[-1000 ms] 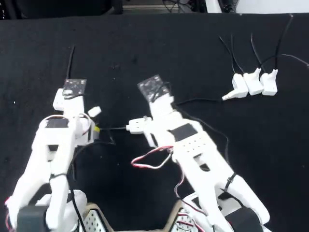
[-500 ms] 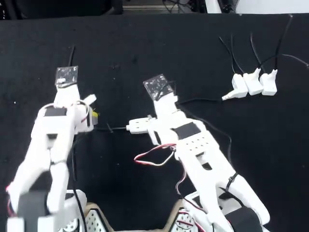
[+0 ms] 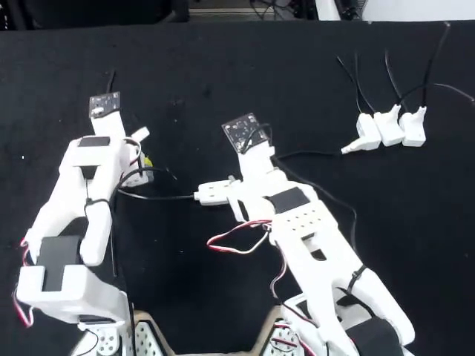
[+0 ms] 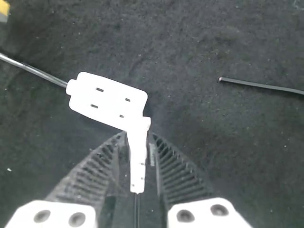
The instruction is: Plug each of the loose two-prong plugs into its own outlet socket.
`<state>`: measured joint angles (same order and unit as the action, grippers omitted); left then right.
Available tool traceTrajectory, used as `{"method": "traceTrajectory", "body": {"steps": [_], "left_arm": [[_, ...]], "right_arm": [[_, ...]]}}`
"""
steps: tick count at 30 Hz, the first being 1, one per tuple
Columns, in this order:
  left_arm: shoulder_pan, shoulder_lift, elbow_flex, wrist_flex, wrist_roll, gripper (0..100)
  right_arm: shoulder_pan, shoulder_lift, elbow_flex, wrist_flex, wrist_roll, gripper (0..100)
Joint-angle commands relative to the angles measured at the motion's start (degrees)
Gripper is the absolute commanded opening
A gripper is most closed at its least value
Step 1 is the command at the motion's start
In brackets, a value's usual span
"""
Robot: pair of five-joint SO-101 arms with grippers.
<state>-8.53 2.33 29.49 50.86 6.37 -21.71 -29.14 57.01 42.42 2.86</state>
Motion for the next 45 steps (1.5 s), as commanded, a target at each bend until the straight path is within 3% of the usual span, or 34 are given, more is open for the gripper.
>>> {"method": "traceTrajectory", "body": {"steps": [1,6,19,25,30,37,45], "left_arm": [[0.2,1.1,-1.4,0.4,-2.0,22],[0.7,2.5,0.7,2.7,-4.0,22],[0.9,-8.8,1.1,19.7,-11.3,22],[0.8,-14.2,1.5,21.7,-11.0,22],[0.4,-17.7,9.0,13.3,-11.1,22],[-4.6,-18.0,19.7,-0.6,-10.9,22],[-5.9,-17.8,23.4,-6.3,-7.3,22]], "right_arm": [[1.3,-2.9,-0.3,0.2,0.7,1.1],[1.3,-2.9,-0.3,0.2,0.7,1.1],[1.4,-2.9,-0.3,0.3,0.7,1.1],[1.4,-2.9,-0.5,0.9,0.9,1.1],[-0.4,-2.9,-0.3,2.3,3.1,1.1],[-8.4,-2.9,1.2,3.3,8.3,1.1],[-8.3,-10.6,-3.4,21.5,18.0,1.1]]}}
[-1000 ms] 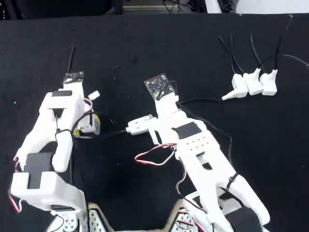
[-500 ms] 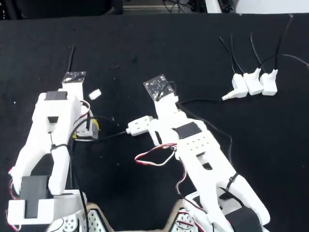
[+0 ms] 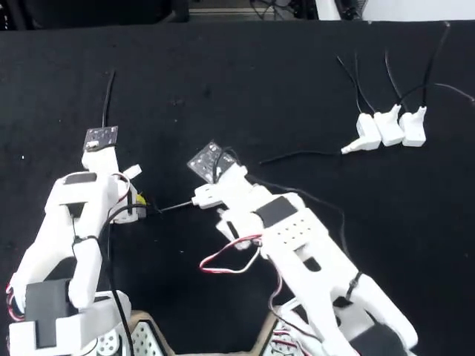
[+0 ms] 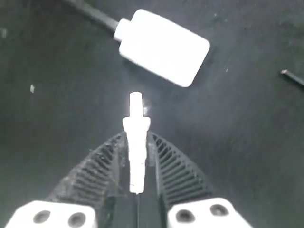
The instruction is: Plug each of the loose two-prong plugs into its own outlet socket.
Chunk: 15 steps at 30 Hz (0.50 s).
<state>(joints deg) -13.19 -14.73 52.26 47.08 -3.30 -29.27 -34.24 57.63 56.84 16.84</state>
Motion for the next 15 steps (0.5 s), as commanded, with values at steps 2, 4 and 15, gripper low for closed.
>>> {"method": "traceTrajectory", "body": {"steps": [2,4,15], "left_arm": [[-1.2,-0.8,1.1,-3.1,2.9,22],[-1.5,-0.8,1.1,-3.2,3.0,22],[-1.5,-0.8,1.2,-2.9,2.9,22]], "right_arm": [[1.5,-9.5,-3.0,11.4,8.7,1.1],[5.2,-12.6,-0.2,12.2,13.0,1.1],[21.9,-17.2,21.1,-1.3,29.5,1.1]]}}
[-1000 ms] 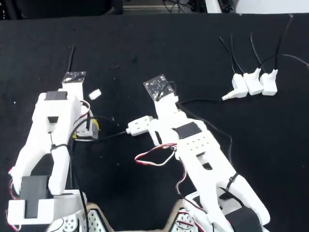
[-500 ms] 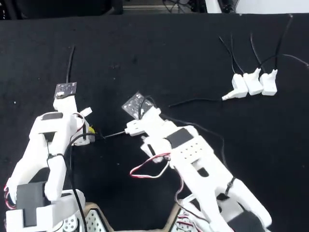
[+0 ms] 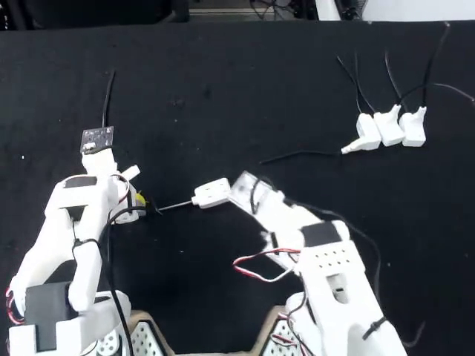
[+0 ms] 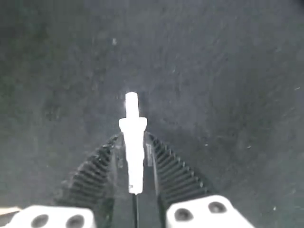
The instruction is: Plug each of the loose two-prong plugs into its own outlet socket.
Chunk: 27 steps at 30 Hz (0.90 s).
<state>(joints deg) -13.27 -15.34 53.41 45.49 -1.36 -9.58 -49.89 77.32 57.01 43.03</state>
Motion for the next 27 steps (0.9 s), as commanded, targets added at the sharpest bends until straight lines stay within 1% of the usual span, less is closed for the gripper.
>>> {"method": "traceTrajectory", "body": {"steps": [1,4,27], "left_arm": [[-1.5,-0.2,0.0,-1.3,1.0,22],[-1.5,-0.2,0.0,-1.3,1.0,22],[-1.5,-0.2,0.1,-1.3,1.0,22]], "right_arm": [[2.3,-1.5,1.9,-1.0,4.4,1.1],[2.5,-1.5,2.3,0.3,6.1,1.1],[2.2,-1.5,3.9,-1.6,6.0,1.2]]}}
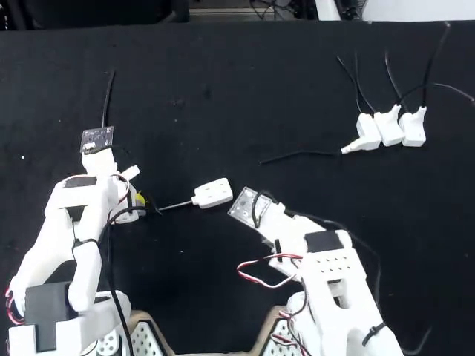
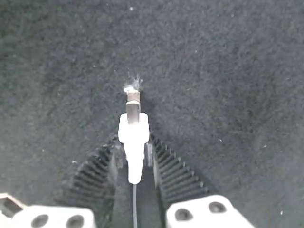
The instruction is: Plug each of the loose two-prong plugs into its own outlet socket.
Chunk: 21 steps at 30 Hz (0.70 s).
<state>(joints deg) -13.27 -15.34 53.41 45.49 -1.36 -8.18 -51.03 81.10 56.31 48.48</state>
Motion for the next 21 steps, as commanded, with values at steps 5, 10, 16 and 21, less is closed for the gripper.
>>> {"method": "traceTrajectory", "body": {"steps": [5,10,16,21], "left_arm": [[-1.5,-0.2,0.1,-1.3,1.0,22],[-1.5,-0.2,0.1,-1.2,1.0,22],[-1.5,-0.2,0.1,-1.2,1.0,22],[-1.5,-0.2,0.1,-1.2,1.0,22]], "right_arm": [[0.8,-0.4,0.1,-1.0,0.5,6.7],[0.8,-0.4,0.1,-1.0,0.5,1.1],[1.1,-0.8,-0.8,-0.4,0.2,1.0],[-0.4,-0.9,-14.5,12.1,-2.7,1.0]]}}
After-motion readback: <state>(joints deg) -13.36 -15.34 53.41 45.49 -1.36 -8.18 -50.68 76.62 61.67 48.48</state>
